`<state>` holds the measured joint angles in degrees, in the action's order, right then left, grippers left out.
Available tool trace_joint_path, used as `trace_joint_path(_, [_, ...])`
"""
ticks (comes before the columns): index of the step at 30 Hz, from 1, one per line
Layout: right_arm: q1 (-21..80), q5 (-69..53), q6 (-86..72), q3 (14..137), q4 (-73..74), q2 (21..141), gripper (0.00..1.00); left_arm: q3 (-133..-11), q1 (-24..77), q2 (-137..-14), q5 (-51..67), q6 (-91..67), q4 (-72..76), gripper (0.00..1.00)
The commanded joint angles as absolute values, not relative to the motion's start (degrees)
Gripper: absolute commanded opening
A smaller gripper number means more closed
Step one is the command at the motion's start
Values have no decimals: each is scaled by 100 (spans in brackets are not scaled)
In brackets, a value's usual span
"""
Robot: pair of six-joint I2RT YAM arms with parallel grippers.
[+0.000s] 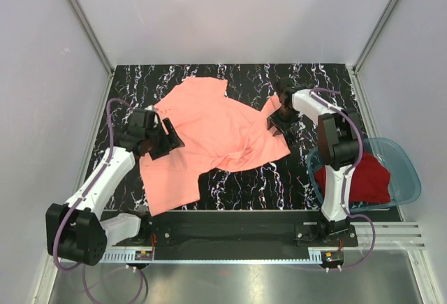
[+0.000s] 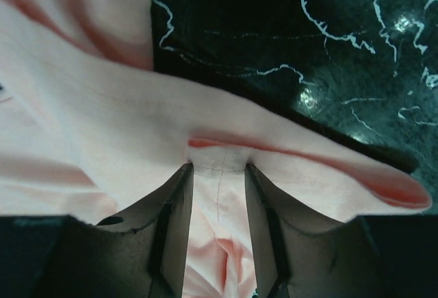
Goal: Fold and stack the t-shirts
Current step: Flatten the tshirt out
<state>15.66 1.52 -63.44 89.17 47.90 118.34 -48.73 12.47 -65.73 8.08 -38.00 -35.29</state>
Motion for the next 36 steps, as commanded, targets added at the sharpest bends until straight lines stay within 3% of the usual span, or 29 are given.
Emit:
trace_joint_path(1, [1565,395,-6688,9176,4878,12111,43,-4729,1248,-6381,764,-3771,-3551,70])
trace_joint_path(7, [1442,632,-6566,9369,4895,12410,43,-4957,1222,-6363,572,-3621,-3884,70])
trace_joint_path(13, [1082,1255,-5663,9466,4983,12551,25,-4896,932,-6205,492,-3612,-4306,72])
trace_joint_path(14, [1055,1344,-5504,9492,4975,12542,18,-4852,897,-6127,492,-3621,-4359,72])
trace_joint_path(20, [1046,1406,-4079,9703,4737,12481,9,-4694,677,-6064,-148,-4121,-4903,74])
trace_joint_path(24, [1046,1371,-3500,9580,4589,12122,12,-4475,405,-6135,-80,-4648,-5115,73])
trace_joint_path(28, [1055,1082,-3287,9475,4622,11795,35,-4070,316,-6117,394,-5079,-5229,72])
trace_joint_path(32, [1055,835,-3401,9203,4667,11322,45,-3518,316,-5898,641,-5501,-5527,70])
trace_joint_path(36, [1055,440,-3533,8956,4597,11162,48,-3087,316,-5353,712,-5739,-5494,69])
